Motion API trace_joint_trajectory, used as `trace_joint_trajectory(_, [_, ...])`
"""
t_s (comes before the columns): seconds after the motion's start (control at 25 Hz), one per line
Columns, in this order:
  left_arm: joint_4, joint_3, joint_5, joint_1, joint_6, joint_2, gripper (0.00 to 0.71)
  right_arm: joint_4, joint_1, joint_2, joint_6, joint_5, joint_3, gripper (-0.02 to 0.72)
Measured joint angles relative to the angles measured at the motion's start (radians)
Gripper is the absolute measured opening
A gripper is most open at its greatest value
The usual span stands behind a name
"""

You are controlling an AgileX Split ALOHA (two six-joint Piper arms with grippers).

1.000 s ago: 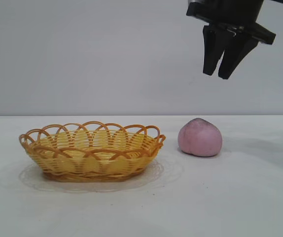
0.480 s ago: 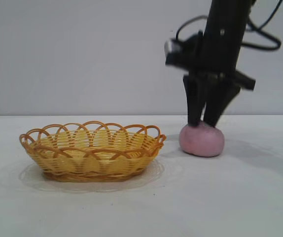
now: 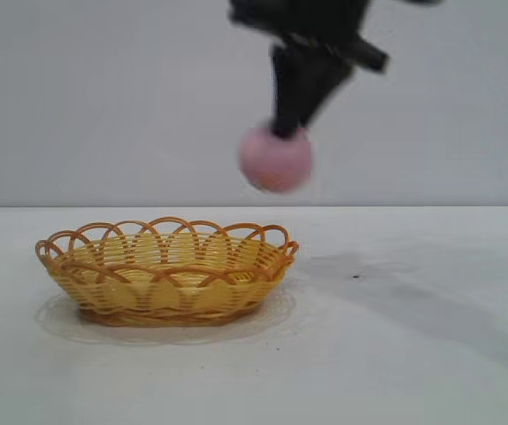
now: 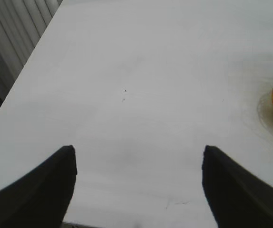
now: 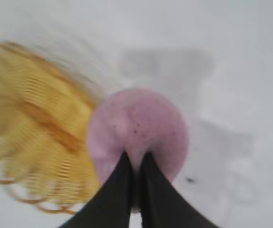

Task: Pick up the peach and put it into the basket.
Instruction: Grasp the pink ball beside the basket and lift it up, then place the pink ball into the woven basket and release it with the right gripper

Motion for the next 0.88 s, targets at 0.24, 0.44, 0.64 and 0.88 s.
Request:
trace_joint_trajectory(0.24, [0.000, 0.000, 0.000, 0.000, 0.000, 0.000, 0.485, 0.026, 0.076, 0.057, -0.016, -0.006, 0.000, 0.000])
trace_joint_trajectory(0.44, [0.000, 0.000, 0.000, 0.000, 0.000, 0.000, 0.485, 0.055, 0.088, 0.141, -0.025, -0.014, 0.000, 0.000])
trace_joint_trajectory(0.64, [0.000, 0.000, 0.000, 0.000, 0.000, 0.000, 0.485, 0.087, 0.088, 0.190, -0.027, -0.032, 0.000, 0.000])
trace_joint_trajectory(0.88, [0.000, 0.000, 0.000, 0.000, 0.000, 0.000, 0.485, 0.118, 0.090, 0.193, -0.023, -0.029, 0.000, 0.220])
